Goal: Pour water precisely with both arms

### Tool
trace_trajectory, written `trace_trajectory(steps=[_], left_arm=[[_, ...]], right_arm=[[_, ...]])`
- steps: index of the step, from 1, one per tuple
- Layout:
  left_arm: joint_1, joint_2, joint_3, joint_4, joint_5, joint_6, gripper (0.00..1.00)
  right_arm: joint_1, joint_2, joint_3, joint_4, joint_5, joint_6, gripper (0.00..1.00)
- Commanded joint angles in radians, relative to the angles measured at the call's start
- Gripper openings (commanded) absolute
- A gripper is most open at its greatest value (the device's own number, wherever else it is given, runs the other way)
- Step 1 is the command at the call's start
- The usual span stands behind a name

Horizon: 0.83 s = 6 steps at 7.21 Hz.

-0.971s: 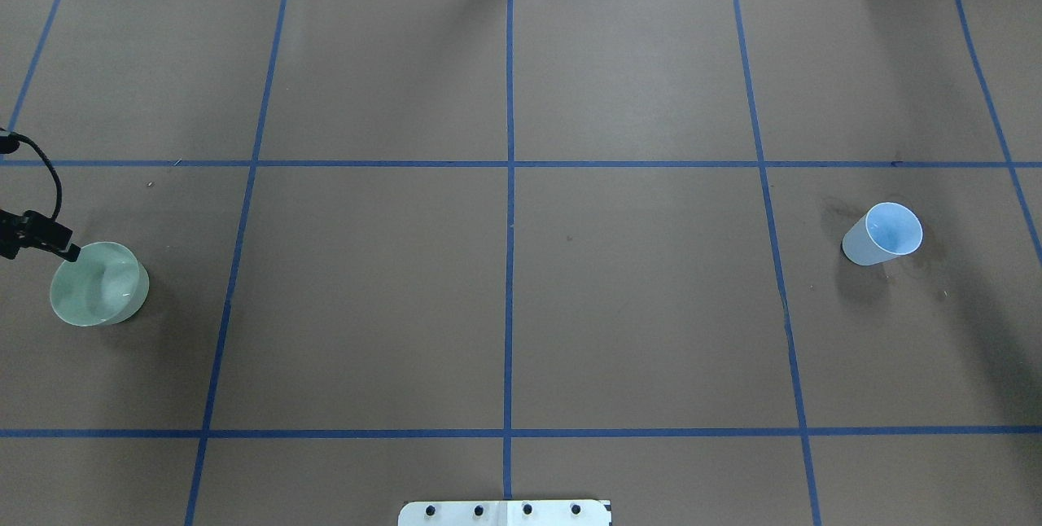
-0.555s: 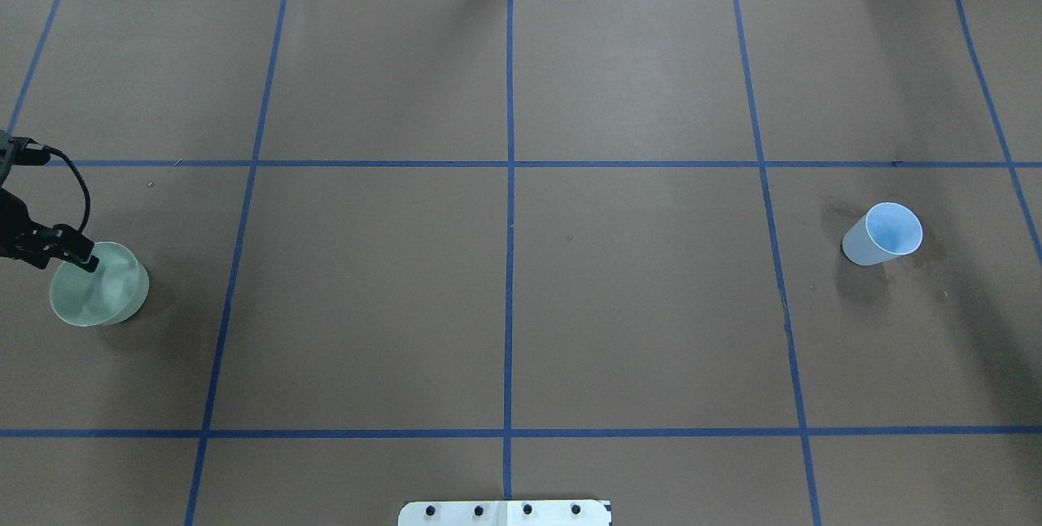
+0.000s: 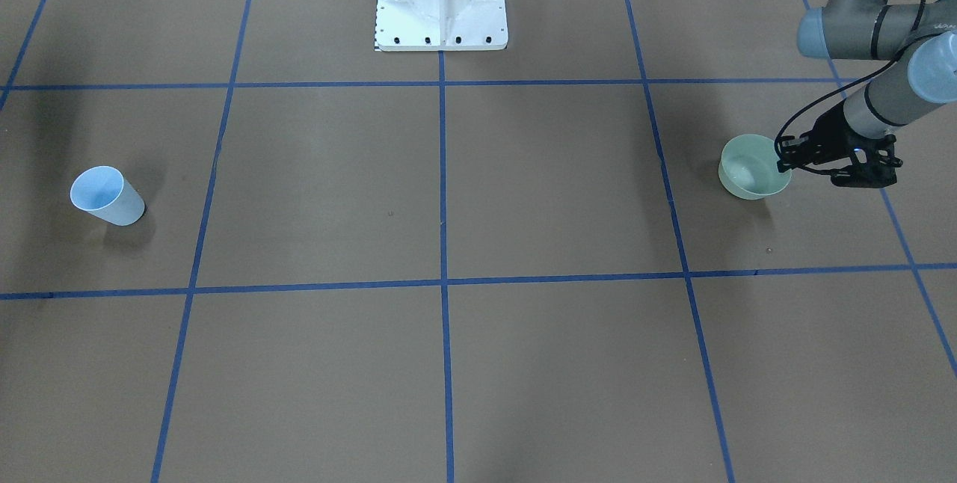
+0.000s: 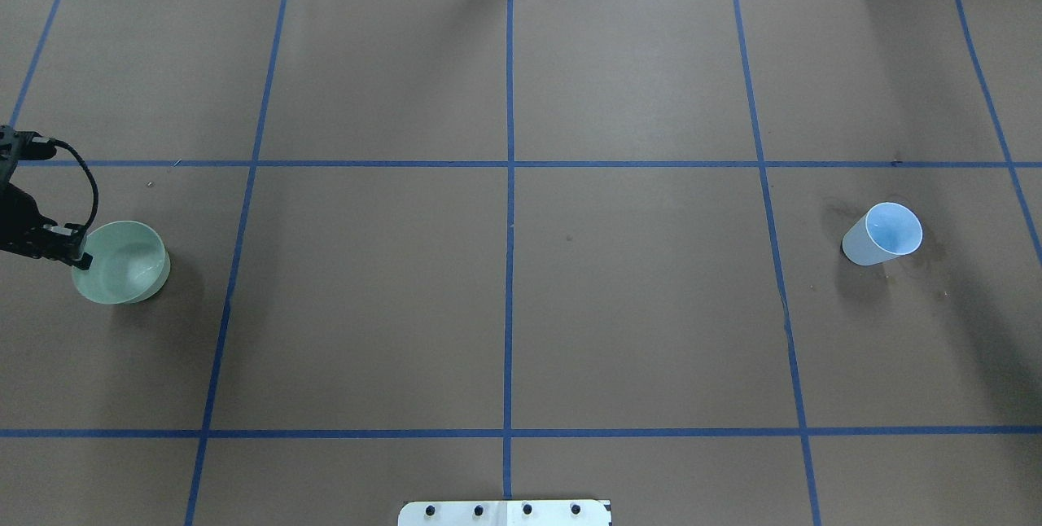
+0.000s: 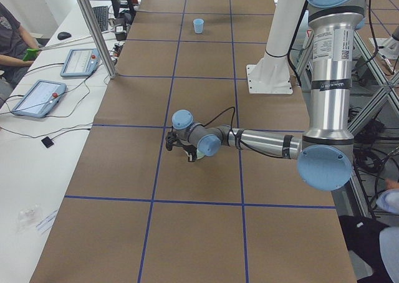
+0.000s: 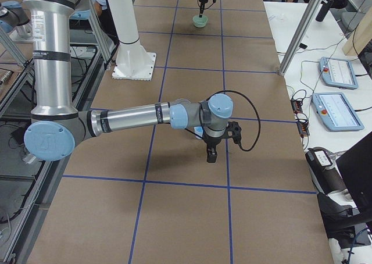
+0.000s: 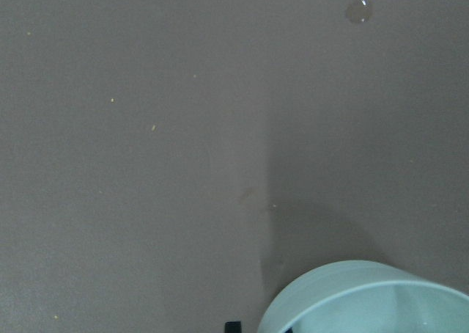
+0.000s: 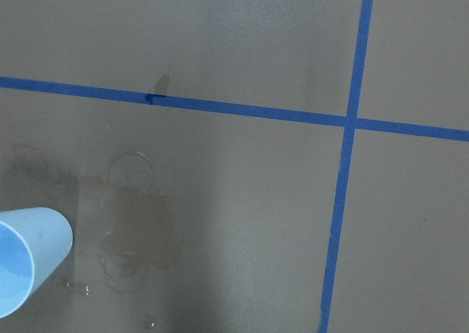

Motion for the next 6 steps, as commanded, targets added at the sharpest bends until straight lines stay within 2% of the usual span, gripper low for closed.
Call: trace_trajectory(steps=[1, 2, 4, 6], left_arm=[[0.018, -0.118, -0.050, 0.001, -0.043, -0.244, 0.00], [0.092, -0.185, -0.075, 0.001, -0.037, -0.388, 0.00], [0.241, -0.383, -0.072, 0.034, 0.014, -0.672, 0.00], [0.399, -0.645, -0.016, 0.267, 0.224, -0.727, 0.00]], right_arm=[[-0.005, 0.000, 0.001, 0.000, 0.000, 0.000, 0.99], [-0.008, 0.000, 0.001, 0.003, 0.000, 0.000, 1.00], [-0.010, 0.000, -0.001, 0.042, 0.002, 0.000, 0.99], [-0.010, -0.001, 0.001, 0.043, 0.002, 0.000, 0.99]])
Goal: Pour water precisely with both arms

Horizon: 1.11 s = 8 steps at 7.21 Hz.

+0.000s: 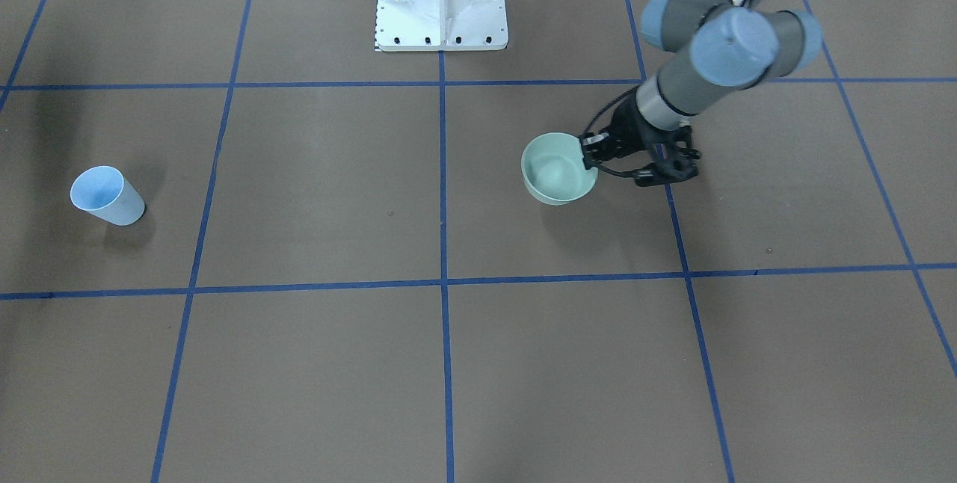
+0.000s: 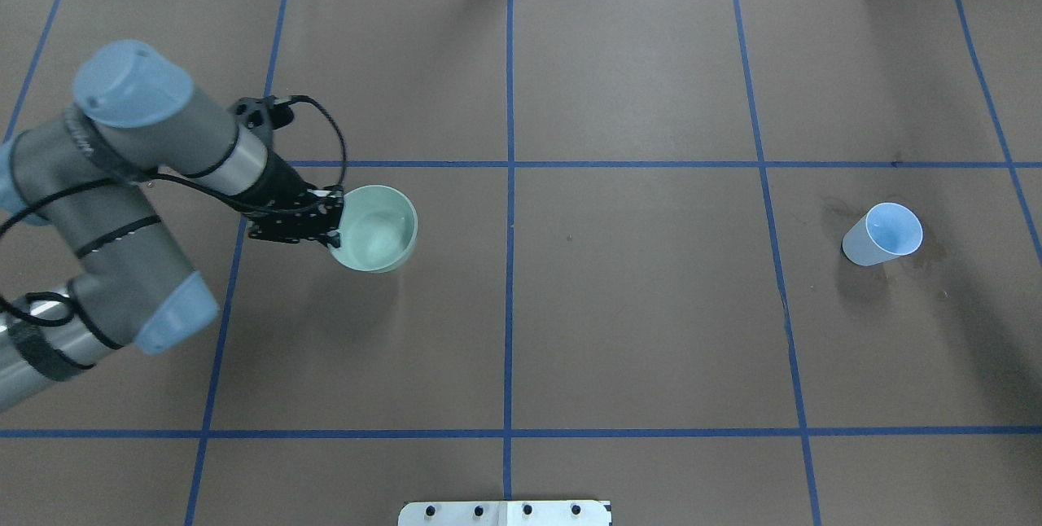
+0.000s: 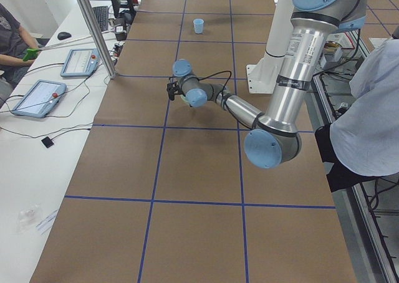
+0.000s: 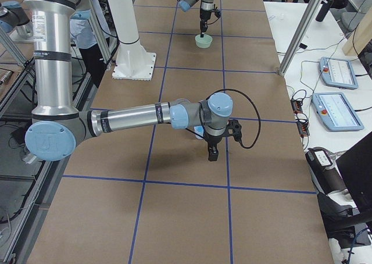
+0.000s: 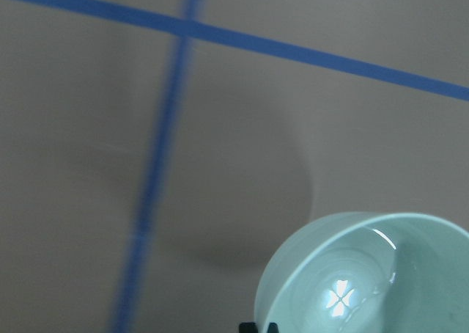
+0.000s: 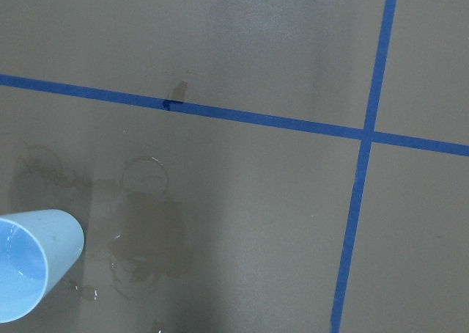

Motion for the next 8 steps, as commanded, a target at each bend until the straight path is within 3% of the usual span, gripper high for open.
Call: trace_trajectory(steps=[1, 2, 5, 6, 7, 8], left_arm=[[0.122, -0.227, 0.110, 0.134, 0.131, -0.067, 0.00], [0.139, -0.283, 0.173, 0.131, 0.147, -0.082, 0.00], [0.172, -0.302, 0.206, 0.127, 0.173, -0.081, 0.00], [0.170, -0.295, 0.210, 0.110, 0.175, -0.075, 0.82], [0.170, -0.292, 0.215, 0.097, 0.202, -0.078, 1.00], [0.164, -0.292, 0.207, 0.099, 0.202, -0.075, 1.00]], right_arm=[[0.000, -0.008, 0.000, 0.003, 0.002, 0.000, 0.99], [0.000, -0.010, 0.000, 0.003, 0.002, 0.000, 0.99], [-0.002, -0.010, -0.004, 0.003, 0.000, -0.002, 0.99], [-0.002, -0.010, -0.004, 0.004, 0.000, 0.000, 0.99], [-0.002, -0.011, -0.005, 0.004, -0.004, 0.000, 0.99], [-0.002, -0.011, -0.005, 0.004, -0.001, 0.005, 0.99]])
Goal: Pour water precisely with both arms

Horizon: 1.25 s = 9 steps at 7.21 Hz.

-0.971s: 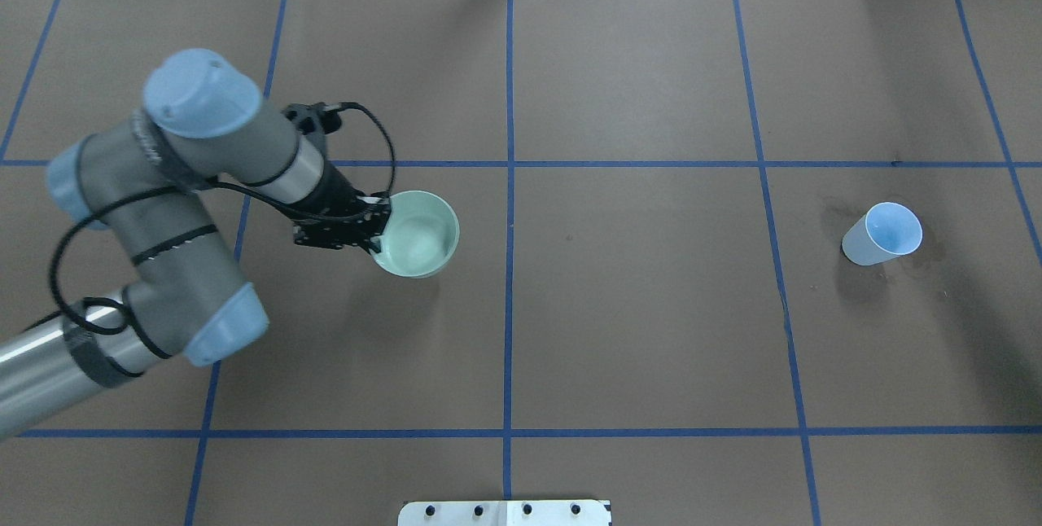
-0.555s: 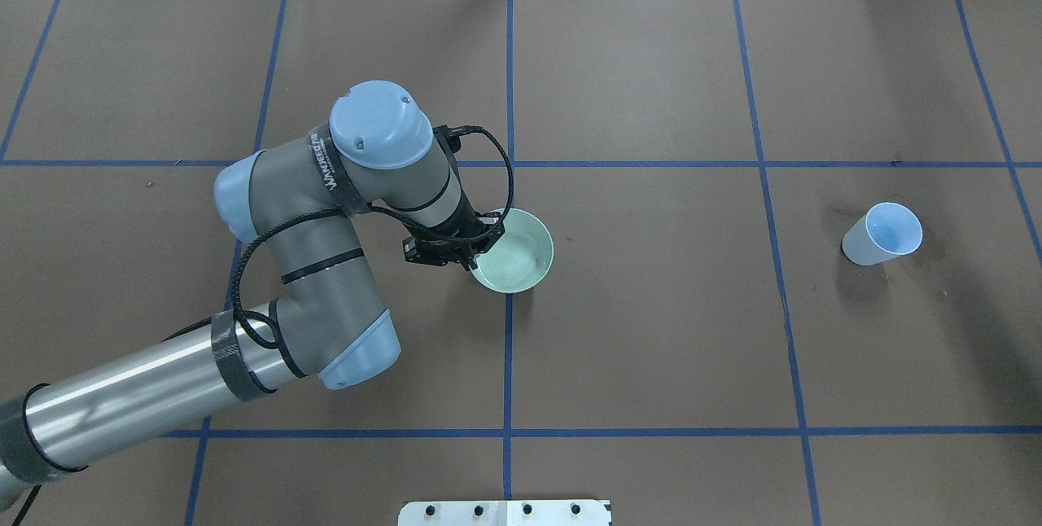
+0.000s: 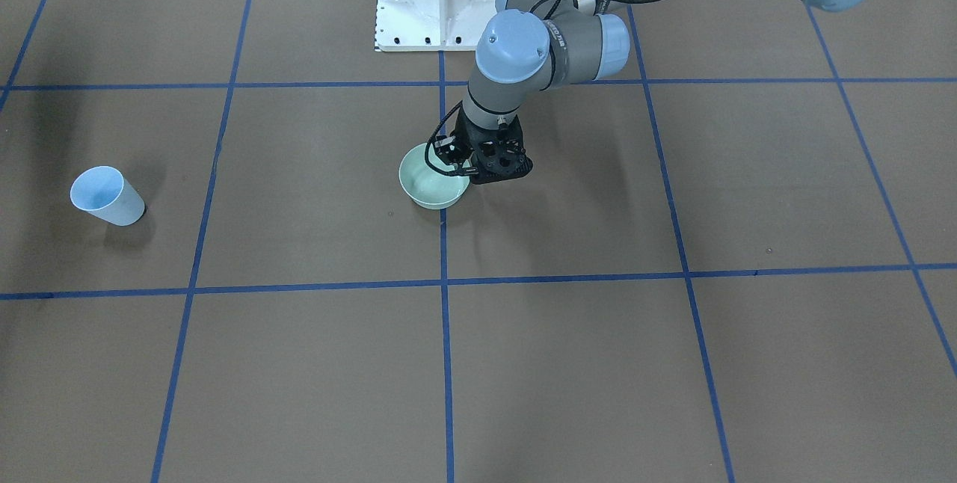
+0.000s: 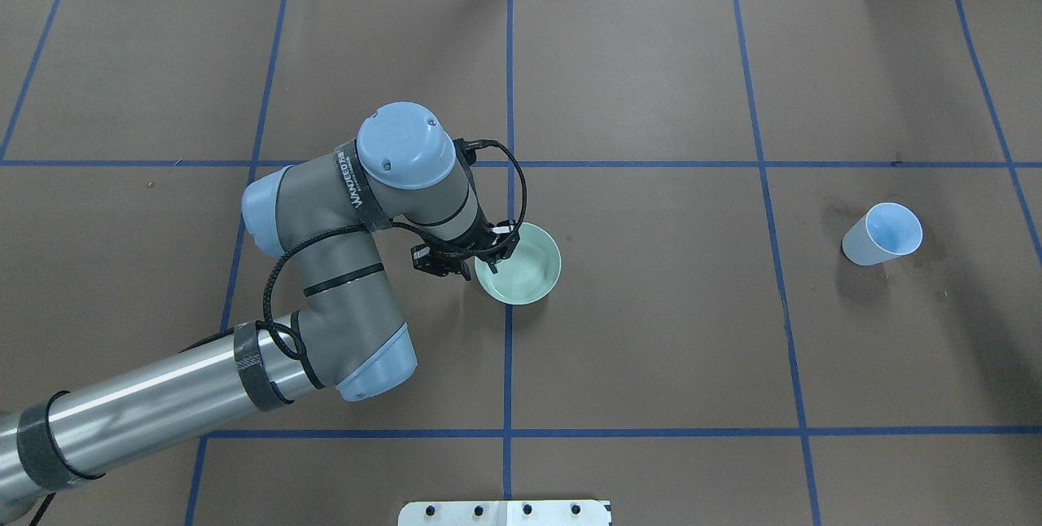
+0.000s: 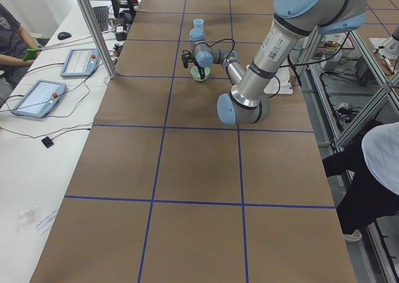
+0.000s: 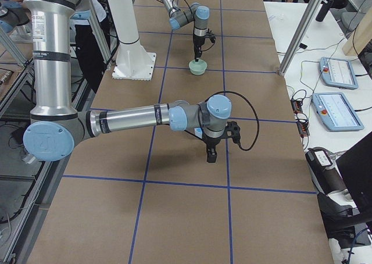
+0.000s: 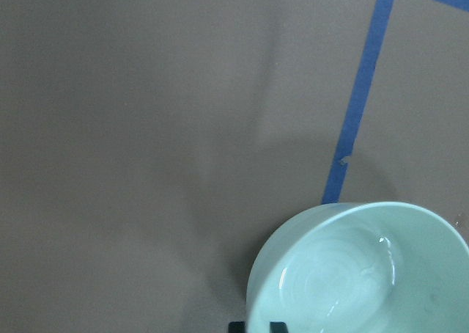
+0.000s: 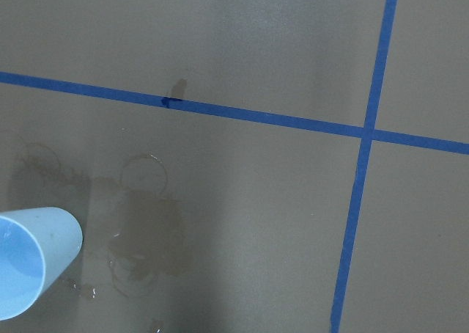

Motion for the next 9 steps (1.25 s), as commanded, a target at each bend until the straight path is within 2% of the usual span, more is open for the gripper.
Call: trace_trajectory(steps=[1, 2, 4, 5, 6, 7, 8, 9], left_arm=[[-0.025, 0.004, -0.030, -0.003, 0.001, 0.005, 1.00], [-0.056, 0.044, -0.088, 0.009, -0.021, 0.007, 1.00], [-0.099, 0.223, -0.257, 0.008, -0.058, 0.008, 1.00], [-0.114, 0.259, -0.291, 0.008, -0.058, 0.008, 1.00], [-0.118, 0.261, -0.291, 0.008, -0.057, 0.008, 1.00], [-0.121, 0.262, -0.291, 0.008, -0.057, 0.008, 1.00], [-0.124, 0.262, -0.291, 0.008, -0.058, 0.008, 1.00], [-0.131, 0.262, -0.291, 0.009, -0.057, 0.008, 1.00]], right_arm=[[0.000, -0.005, 0.004, 0.037, 0.010, 0.001, 0.99], [-0.005, -0.042, 0.007, 0.130, 0.048, 0.005, 0.99], [-0.111, -0.082, 0.001, 0.408, 0.053, 0.046, 0.99], [-0.159, -0.144, -0.001, 0.627, 0.042, 0.136, 0.99], [-0.199, -0.177, -0.022, 0.898, 0.009, 0.342, 0.99], [-0.294, -0.195, -0.054, 1.172, -0.083, 0.572, 0.99], [-0.399, -0.221, -0.062, 1.319, -0.225, 0.664, 0.98], [-0.451, -0.232, -0.064, 1.363, -0.298, 0.662, 0.96]])
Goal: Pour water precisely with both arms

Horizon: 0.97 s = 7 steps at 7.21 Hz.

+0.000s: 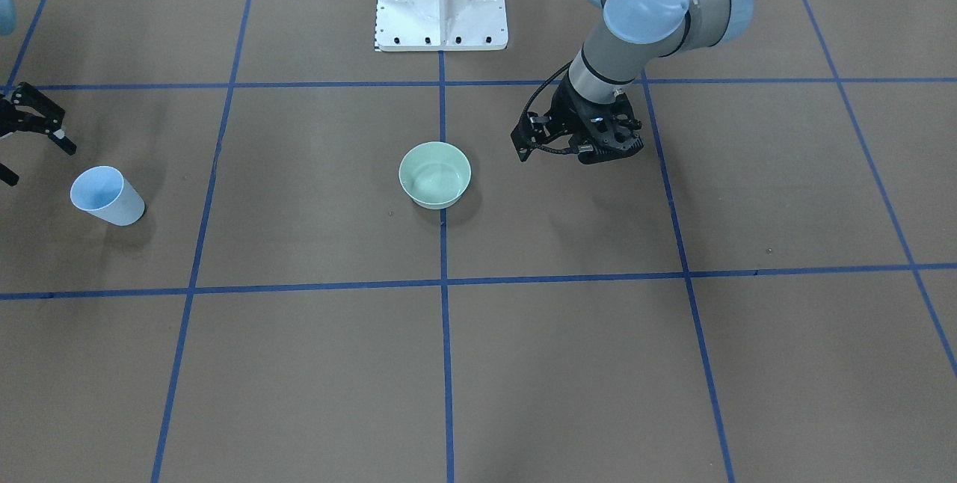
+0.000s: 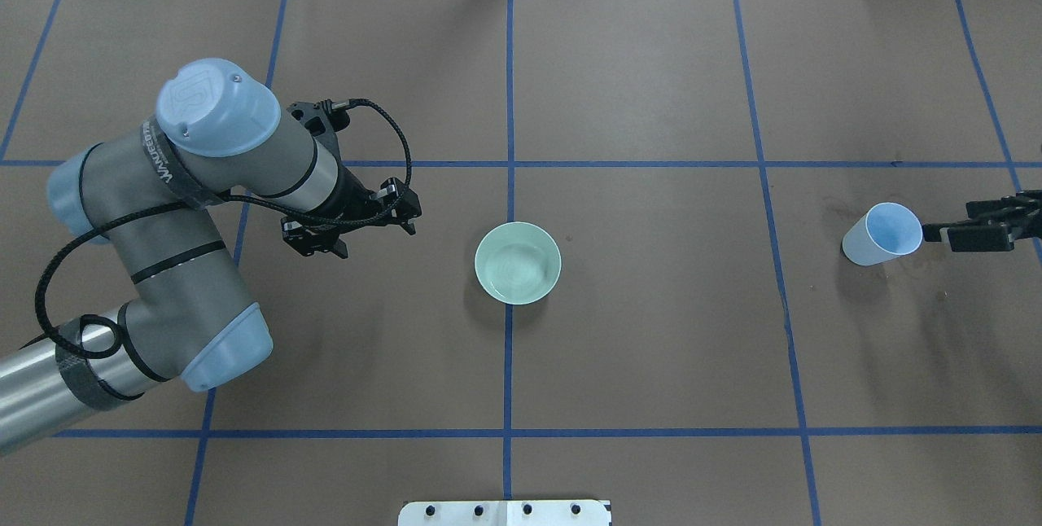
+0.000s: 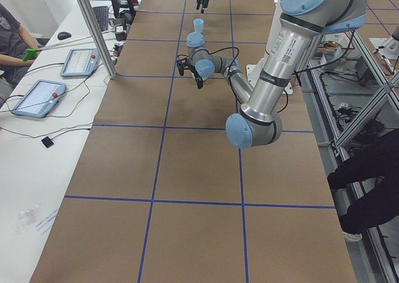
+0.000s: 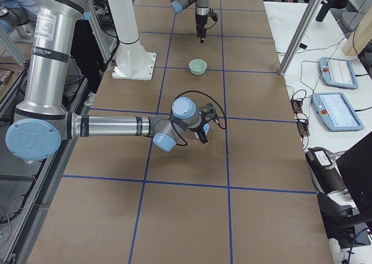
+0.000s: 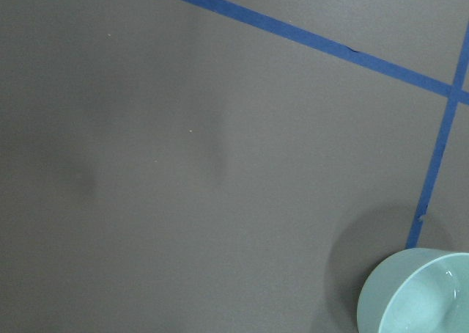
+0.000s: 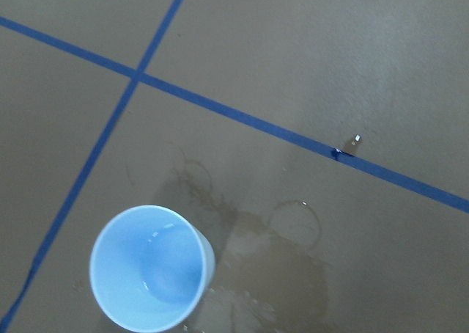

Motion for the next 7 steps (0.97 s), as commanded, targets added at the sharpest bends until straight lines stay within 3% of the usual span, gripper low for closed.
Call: trace_trajectory(steps=[1, 2, 4, 7], left_arm=[[-0.007, 0.001, -0.001, 0.001, 0.001, -0.002, 1.00], [-0.007, 0.001, -0.001, 0.001, 0.001, -0.002, 1.00], [-0.007, 0.007, -0.002, 0.001, 0.001, -0.002, 1.00], [-0.007, 0.007, -0.002, 0.000, 0.001, -0.002, 1.00]], right_arm=[[-0.126, -0.025, -0.014, 0.176, -0.186, -0.001, 0.93], [-0.135, -0.077, -0.016, 0.215, -0.228, -0.132, 0.92], [-0.143, -0.077, -0.058, 0.247, -0.271, -0.259, 0.92], [-0.201, -0.031, -0.179, 0.422, -0.277, -0.120, 0.92]])
